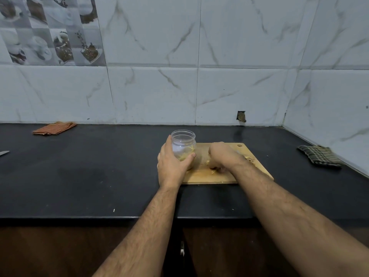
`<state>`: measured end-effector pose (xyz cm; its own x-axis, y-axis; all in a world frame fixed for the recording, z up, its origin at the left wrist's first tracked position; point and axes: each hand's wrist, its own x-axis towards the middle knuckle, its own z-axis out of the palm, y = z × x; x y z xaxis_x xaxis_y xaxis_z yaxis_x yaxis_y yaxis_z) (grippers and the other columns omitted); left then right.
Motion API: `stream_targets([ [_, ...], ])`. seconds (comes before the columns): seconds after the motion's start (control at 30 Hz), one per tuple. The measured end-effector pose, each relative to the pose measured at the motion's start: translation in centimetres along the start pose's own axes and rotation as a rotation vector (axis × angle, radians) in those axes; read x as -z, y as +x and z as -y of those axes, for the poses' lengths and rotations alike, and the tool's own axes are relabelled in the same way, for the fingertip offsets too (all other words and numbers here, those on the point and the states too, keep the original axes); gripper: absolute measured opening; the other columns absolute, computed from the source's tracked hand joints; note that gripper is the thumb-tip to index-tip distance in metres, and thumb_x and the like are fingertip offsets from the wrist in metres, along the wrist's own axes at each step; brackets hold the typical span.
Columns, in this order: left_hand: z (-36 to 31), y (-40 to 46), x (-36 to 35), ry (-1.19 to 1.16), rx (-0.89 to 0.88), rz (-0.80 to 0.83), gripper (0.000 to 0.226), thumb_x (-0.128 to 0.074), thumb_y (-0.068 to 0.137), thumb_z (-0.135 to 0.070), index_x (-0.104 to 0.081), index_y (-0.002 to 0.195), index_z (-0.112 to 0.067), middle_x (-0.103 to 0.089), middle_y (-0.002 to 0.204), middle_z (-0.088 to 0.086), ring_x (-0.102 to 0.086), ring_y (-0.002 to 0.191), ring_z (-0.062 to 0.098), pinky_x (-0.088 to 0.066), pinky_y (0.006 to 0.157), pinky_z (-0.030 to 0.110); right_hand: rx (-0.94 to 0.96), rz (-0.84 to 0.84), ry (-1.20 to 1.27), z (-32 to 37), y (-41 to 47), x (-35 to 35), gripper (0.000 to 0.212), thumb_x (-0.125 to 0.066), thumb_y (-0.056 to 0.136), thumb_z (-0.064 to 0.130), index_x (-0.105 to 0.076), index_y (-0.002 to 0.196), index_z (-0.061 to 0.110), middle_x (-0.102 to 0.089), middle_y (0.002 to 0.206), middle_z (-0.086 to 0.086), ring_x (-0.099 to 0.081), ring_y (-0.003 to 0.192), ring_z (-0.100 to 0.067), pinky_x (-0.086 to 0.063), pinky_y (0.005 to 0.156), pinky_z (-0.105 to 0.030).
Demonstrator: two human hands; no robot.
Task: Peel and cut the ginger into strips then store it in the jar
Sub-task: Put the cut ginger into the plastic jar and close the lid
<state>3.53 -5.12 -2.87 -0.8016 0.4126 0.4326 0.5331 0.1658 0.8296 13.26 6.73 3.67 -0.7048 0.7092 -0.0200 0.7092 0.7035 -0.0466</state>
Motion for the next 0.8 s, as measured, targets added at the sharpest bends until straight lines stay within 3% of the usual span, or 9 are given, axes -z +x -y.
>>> stream_targets([
  [0.13,0.0,-0.1,0.0,0.009,-0.009,0.004,0.096,-0.080,0.074,-0.051,-0.029,0.153,-0.030,-0.042,0.151,-0.006,-0.034,0.141,0.016,-0.035,0.114,0.044,-0.025,0.045,0.346,-2.0,0.4,1.4,0.017,-0.069,0.077,0.000,-0.059,0.068,0.010,-0.071,0.068,-0.012,-0.073,0.068,-0.027,-0.061,0.075,-0.039],
  [0.23,-0.1,-0.1,0.0,0.012,-0.017,0.007,0.097,-0.080,0.074,-0.050,-0.028,0.153,-0.031,-0.041,0.152,-0.007,-0.033,0.142,0.015,-0.035,0.114,0.045,0.013,0.012,0.579,-2.8,0.1,3.8,0.018,-0.060,0.081,-0.009,-0.059,0.069,0.003,-0.064,0.054,-0.012,-0.067,0.050,-0.021,-0.060,0.056,-0.029],
  [0.4,-0.3,-0.3,0.1,0.032,-0.038,0.012,0.097,-0.079,0.075,-0.049,-0.026,0.154,-0.031,-0.039,0.152,-0.008,-0.031,0.142,0.015,-0.034,0.114,0.044,0.145,-0.076,0.650,-0.7,-0.1,8.9,0.021,-0.058,0.085,-0.007,-0.056,0.066,0.003,-0.060,0.045,-0.006,-0.059,0.039,-0.010,-0.047,0.041,-0.016],
  [0.5,-0.4,-0.4,0.1,0.047,-0.063,0.017,0.097,-0.079,0.075,-0.048,-0.025,0.154,-0.032,-0.038,0.153,-0.010,-0.031,0.142,0.014,-0.035,0.114,0.045,0.215,-0.099,0.678,2.0,0.4,10.0,0.024,-0.057,0.084,-0.010,-0.054,0.063,0.003,-0.059,0.047,-0.011,-0.059,0.038,-0.015,-0.049,0.043,-0.020],
  [0.6,-0.6,-0.5,0.1,0.057,-0.069,0.007,0.097,-0.079,0.076,-0.049,-0.025,0.154,-0.031,-0.039,0.153,-0.009,-0.032,0.141,0.014,-0.036,0.113,0.046,0.236,-0.081,0.434,4.9,1.3,9.5,0.016,-0.058,0.080,-0.005,-0.060,0.066,0.003,-0.069,0.062,-0.015,-0.066,0.054,-0.023,-0.060,0.065,-0.034],
  [0.67,-0.7,-0.6,0.2,0.066,-0.059,0.004,0.097,-0.079,0.076,-0.049,-0.024,0.154,-0.031,-0.038,0.153,-0.009,-0.032,0.141,0.014,-0.036,0.113,0.045,0.232,-0.104,0.171,6.3,1.6,8.9,0.011,-0.063,0.078,0.000,-0.073,0.083,0.002,-0.076,0.083,-0.013,-0.071,0.072,-0.022,-0.060,0.077,-0.034],
  [0.73,-0.7,-0.5,0.2,0.069,-0.063,0.011,0.097,-0.079,0.077,-0.049,-0.024,0.155,-0.031,-0.038,0.153,-0.009,-0.032,0.142,0.014,-0.036,0.114,0.045,0.234,-0.122,0.007,7.1,1.7,8.6,0.019,-0.069,0.080,0.004,-0.076,0.097,0.005,-0.077,0.090,-0.008,-0.073,0.080,-0.020,-0.059,0.071,-0.030],
  [0.8,-0.7,-0.5,0.2,0.069,-0.062,0.017,0.098,-0.079,0.076,-0.049,-0.023,0.155,-0.031,-0.037,0.154,-0.009,-0.031,0.142,0.013,-0.035,0.114,0.045,0.229,-0.086,-0.059,7.5,1.5,8.8,0.017,-0.072,0.082,0.006,-0.075,0.100,0.006,-0.076,0.090,-0.005,-0.070,0.075,-0.017,-0.053,0.061,-0.026],
])
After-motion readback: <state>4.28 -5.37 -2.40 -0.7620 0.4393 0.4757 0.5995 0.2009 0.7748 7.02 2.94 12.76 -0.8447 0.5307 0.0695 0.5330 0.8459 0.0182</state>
